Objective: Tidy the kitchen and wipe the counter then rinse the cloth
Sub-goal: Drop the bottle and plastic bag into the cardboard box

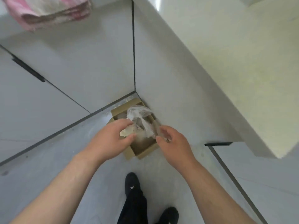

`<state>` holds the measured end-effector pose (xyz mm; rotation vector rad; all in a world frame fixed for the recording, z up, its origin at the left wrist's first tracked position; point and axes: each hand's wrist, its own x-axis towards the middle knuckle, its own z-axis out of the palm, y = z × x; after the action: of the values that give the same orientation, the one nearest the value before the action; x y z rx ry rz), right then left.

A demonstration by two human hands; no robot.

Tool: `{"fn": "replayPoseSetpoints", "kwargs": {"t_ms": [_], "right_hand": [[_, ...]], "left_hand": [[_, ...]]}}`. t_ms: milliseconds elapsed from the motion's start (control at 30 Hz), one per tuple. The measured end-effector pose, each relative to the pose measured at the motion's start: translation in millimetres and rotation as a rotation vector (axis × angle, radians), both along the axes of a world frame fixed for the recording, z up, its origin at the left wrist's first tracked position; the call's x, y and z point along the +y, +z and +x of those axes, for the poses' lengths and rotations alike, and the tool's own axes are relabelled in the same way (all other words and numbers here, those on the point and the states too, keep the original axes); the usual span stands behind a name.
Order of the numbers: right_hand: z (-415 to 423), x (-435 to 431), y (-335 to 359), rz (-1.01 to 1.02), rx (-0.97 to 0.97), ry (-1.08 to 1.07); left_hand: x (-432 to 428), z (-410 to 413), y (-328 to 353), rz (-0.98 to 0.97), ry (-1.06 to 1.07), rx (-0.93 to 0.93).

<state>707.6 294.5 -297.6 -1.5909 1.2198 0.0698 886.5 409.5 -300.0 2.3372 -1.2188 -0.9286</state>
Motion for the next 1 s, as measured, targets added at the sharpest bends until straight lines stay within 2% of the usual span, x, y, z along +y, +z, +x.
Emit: {"fn": "replayPoseSetpoints", "kwargs": {"t_ms": [267,500,733,1000], "right_hand": [[-133,33,113,-0.059,-0.045,-0.074],[-310,91,164,-0.120,-0.074,-0.332],[-496,163,197,-0.203,-0.055,-0.659],[-640,226,181,-0.184,0.060,-1.105]], "left_hand": [[26,-93,112,-0.015,-0.140,0.003],[28,-244,179,-0.092,-0.291,0.086],[25,-422,217,-0.180,-0.513,0.185],[21,-545,196,-0.079,-0.673,0.338]]}}
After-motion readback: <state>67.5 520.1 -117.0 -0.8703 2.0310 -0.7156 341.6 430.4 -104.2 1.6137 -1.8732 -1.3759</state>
